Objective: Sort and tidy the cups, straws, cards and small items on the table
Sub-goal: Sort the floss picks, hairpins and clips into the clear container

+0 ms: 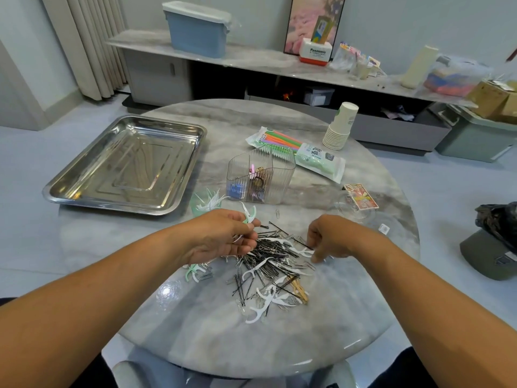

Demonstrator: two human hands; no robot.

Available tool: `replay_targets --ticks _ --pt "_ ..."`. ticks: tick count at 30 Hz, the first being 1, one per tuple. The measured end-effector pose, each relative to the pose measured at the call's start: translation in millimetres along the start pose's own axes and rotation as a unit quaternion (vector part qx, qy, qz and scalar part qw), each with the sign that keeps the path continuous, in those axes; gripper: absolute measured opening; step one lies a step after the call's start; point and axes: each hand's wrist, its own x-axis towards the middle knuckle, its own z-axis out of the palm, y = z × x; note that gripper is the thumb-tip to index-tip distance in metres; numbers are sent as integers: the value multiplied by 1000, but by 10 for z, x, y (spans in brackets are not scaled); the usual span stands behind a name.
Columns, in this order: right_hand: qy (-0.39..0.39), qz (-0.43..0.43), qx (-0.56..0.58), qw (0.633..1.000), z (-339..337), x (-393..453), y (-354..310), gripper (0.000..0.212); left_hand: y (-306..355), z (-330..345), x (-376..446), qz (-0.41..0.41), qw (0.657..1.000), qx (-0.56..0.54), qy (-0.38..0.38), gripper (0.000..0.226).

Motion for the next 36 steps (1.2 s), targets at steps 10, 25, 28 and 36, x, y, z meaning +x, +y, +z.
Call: replay_targets --ticks 10,25,28,36 --pt "30 -30 72 997 68 43 40 14 -14 93 116 3 999 42 10 18" --pt "55 -72 132 987 218 197 -128 19 -133 298 550 147 849 495 117 15" --pt "55 -73 116 989 219 200 -129 18 -152 353 612 150 814 550 117 19" --pt "58 -78 110 989 54 163 -54 19 -60 357 629 203 781 575 137 14"
